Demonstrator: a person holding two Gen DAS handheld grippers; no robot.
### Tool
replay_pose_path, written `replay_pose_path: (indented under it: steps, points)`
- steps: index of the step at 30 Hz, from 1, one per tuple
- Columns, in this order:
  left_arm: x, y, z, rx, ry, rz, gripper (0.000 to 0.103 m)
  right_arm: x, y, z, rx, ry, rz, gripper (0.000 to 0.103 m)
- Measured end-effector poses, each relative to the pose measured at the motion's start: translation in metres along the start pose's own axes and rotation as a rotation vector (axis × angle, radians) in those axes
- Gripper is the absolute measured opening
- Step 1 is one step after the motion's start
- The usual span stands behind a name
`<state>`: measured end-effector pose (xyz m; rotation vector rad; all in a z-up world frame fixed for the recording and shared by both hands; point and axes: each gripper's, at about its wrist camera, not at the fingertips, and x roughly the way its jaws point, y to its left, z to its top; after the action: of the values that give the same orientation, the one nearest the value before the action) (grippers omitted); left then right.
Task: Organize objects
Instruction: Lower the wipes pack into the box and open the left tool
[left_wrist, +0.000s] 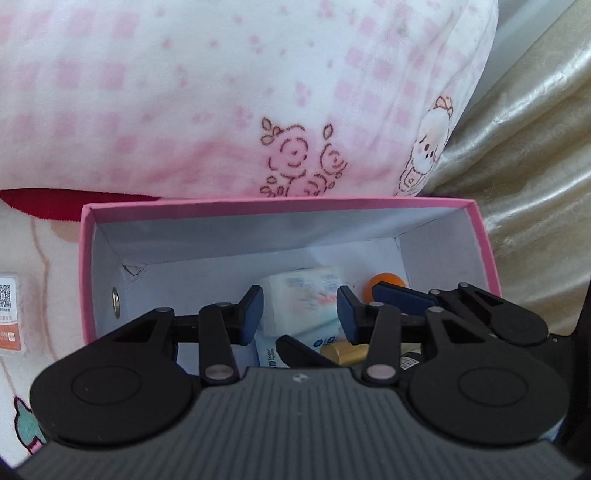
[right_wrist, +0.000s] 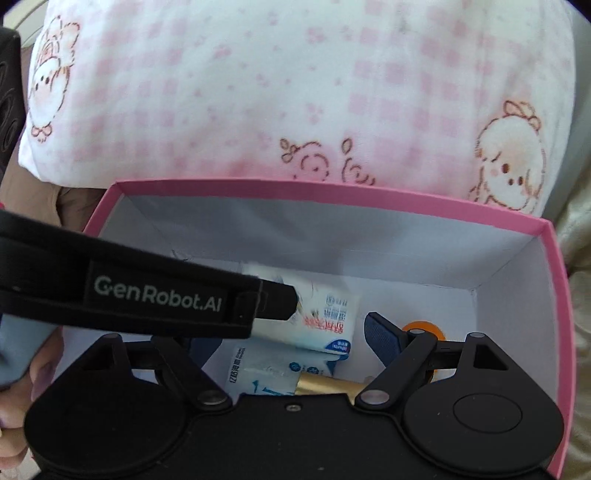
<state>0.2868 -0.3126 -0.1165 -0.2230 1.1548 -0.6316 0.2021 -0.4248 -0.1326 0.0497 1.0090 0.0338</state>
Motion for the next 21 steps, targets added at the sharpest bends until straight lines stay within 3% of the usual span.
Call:
replay_pose_path:
  steps: [2,7,10,13,21]
  points:
    - [-0.006,-0.003,-0.001,0.014,-0.011,0.017,0.051,-0.007,0.000,-0.002,0.003,-0.015,-0.009,0.087]
    - [-0.027,0.001,-0.016,-0.001,0.014,0.001,0.052,-0.038,-0.002,-0.020,0.071,-0.106,0.017,0.087]
    - [-0.050,-0.009,-0.028,0.064,0.047,0.030,0.053,-0.057,0.003,-0.034,0.128,-0.151,0.063,0.087]
    - [-0.085,-0.023,-0.037,0.131,0.028,0.063,0.055,-0.079,0.017,-0.042,0.181,-0.183,0.094,0.087]
    - [-0.182,-0.025,-0.063,0.157,-0.029,0.044,0.062,-0.156,0.073,-0.059,0.063,-0.203,0.011,0.087]
